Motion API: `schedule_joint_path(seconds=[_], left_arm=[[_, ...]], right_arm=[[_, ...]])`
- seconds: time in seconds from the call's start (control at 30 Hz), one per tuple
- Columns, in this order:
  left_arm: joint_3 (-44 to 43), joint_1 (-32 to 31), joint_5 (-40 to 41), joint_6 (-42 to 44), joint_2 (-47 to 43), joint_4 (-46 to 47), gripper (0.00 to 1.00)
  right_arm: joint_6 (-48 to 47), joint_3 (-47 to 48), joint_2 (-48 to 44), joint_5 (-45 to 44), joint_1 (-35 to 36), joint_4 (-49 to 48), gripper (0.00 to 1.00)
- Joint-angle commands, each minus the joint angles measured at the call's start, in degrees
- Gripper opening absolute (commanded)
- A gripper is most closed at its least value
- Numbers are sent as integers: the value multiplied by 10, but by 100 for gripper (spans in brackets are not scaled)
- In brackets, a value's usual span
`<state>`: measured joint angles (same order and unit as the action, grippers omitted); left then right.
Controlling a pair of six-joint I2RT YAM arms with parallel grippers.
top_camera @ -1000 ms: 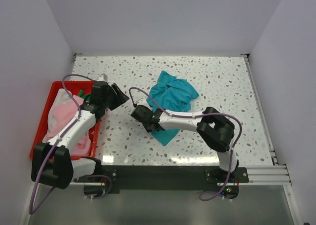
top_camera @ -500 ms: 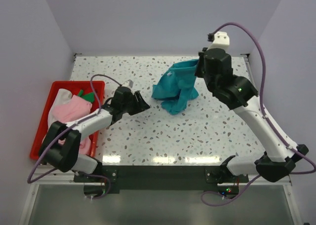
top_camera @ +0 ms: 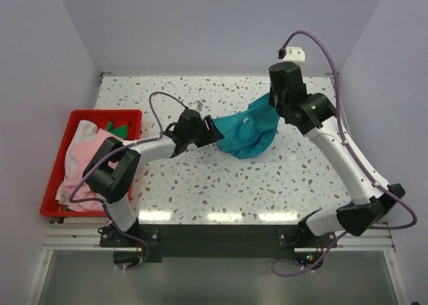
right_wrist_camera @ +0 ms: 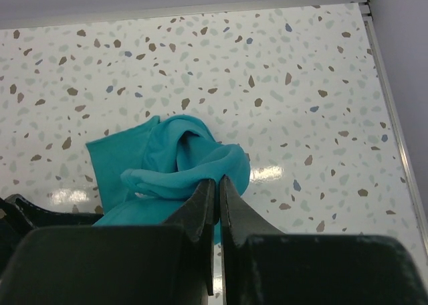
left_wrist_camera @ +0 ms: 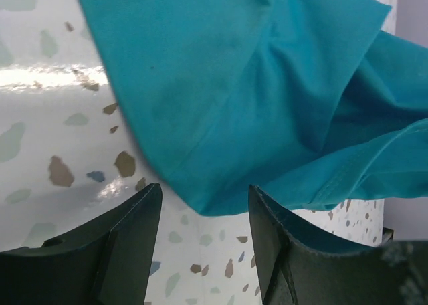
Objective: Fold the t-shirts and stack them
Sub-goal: Flatten the tshirt out
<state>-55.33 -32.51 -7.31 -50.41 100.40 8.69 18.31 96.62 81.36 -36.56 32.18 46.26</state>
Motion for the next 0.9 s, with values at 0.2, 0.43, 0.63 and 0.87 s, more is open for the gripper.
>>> schedule_joint_path(seconds=[0.2, 0.43, 0.63, 0.87], left_arm=[[-6, -28, -21, 28, 4, 137, 57], [26, -37, -33, 116, -14, 226, 57], [60, -40, -59, 169, -24, 310, 56], [89, -40, -114, 179, -26, 382, 57]], right_arm=[[-14, 31, -12, 0, -7, 1, 0], [-10, 24, -8, 10, -8, -1, 0], [-11, 29, -4, 17, -9, -2, 0], [-7, 25, -4, 24, -8, -4, 0]])
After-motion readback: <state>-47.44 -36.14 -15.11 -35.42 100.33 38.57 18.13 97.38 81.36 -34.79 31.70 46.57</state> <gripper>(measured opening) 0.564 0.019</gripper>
